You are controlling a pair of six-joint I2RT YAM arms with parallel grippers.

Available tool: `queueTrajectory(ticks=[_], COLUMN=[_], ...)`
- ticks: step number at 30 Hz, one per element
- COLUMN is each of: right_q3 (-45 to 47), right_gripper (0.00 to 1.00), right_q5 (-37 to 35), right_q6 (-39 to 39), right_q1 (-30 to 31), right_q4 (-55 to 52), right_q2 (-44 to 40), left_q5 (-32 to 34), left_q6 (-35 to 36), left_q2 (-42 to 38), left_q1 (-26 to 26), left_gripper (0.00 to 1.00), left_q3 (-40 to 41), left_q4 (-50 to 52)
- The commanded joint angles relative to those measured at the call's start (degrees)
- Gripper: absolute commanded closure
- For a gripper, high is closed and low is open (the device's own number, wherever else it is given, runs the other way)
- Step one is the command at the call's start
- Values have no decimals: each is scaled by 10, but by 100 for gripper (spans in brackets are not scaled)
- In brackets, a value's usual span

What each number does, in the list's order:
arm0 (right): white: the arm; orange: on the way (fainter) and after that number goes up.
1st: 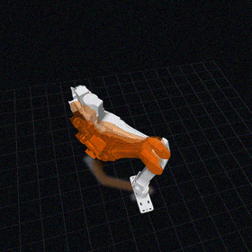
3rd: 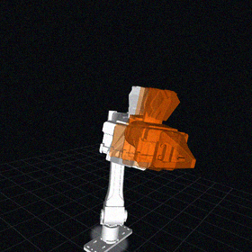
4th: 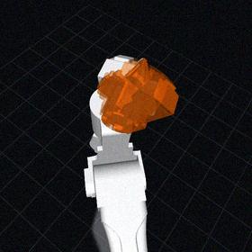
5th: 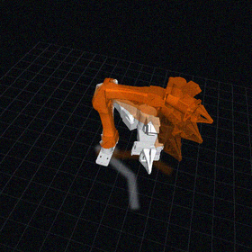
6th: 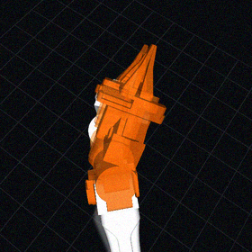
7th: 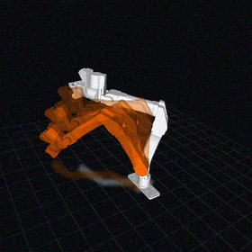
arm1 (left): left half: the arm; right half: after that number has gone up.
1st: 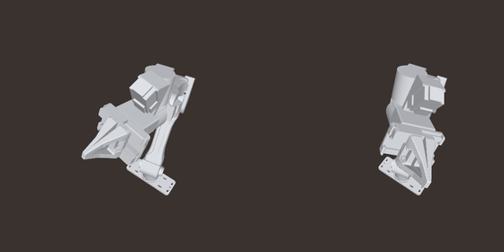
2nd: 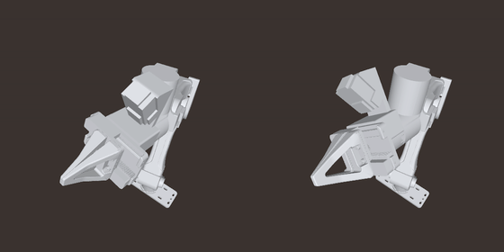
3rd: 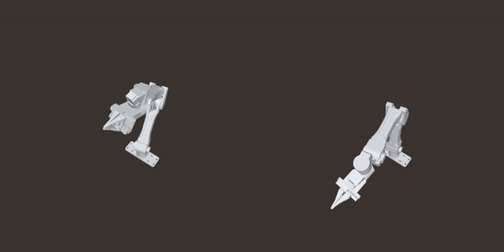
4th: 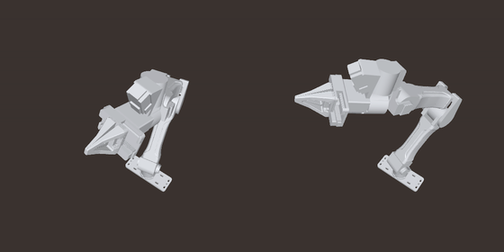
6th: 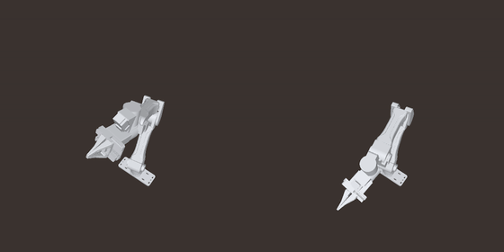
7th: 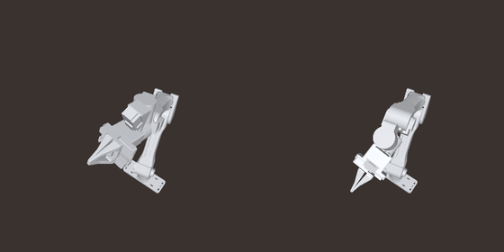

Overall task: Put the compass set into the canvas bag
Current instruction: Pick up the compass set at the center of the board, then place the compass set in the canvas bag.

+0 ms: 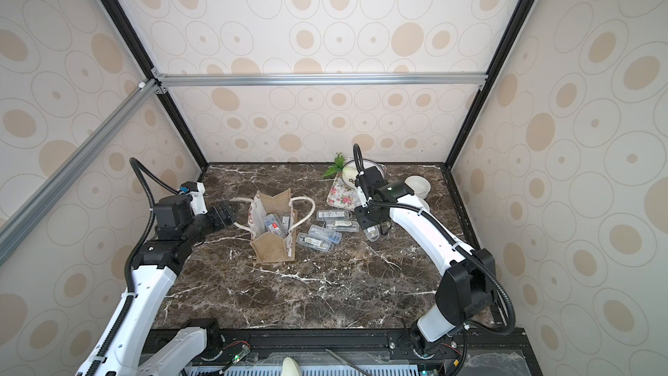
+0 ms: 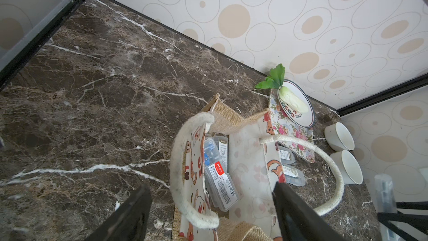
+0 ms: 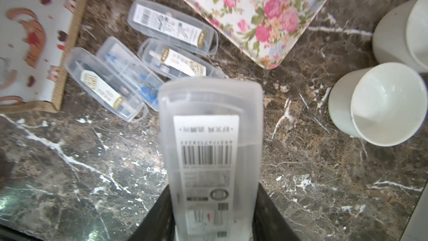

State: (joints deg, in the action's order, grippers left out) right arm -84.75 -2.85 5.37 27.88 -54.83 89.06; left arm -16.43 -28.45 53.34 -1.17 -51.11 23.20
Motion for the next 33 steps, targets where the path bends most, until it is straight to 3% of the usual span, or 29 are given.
queueTrajectory(ticks=[1,7,14,22,33], right_q3=[-61,-186,-361,-555,-587], right_gripper=[58,58,59,58,59], right_q5=[-4,-25,-24,19,26], right_q6=[20,27,3,-10,-11], right_q1=[42,127,207,246,252], right_q4=[-20,-17,-22,-22,39], right_q2=[-10,64,219,384,473], left_q5=[0,8,24,28,29], left_q6=[8,12,-4,-19,-20], left_q2=[-2,-15,-42,-59,-55], left_q1=[4,4,4,5,6], left_gripper=[16,16,16,16,16], left_q3=[-12,-11,22,32,40], left_q4=[-3,6,-4,4,1])
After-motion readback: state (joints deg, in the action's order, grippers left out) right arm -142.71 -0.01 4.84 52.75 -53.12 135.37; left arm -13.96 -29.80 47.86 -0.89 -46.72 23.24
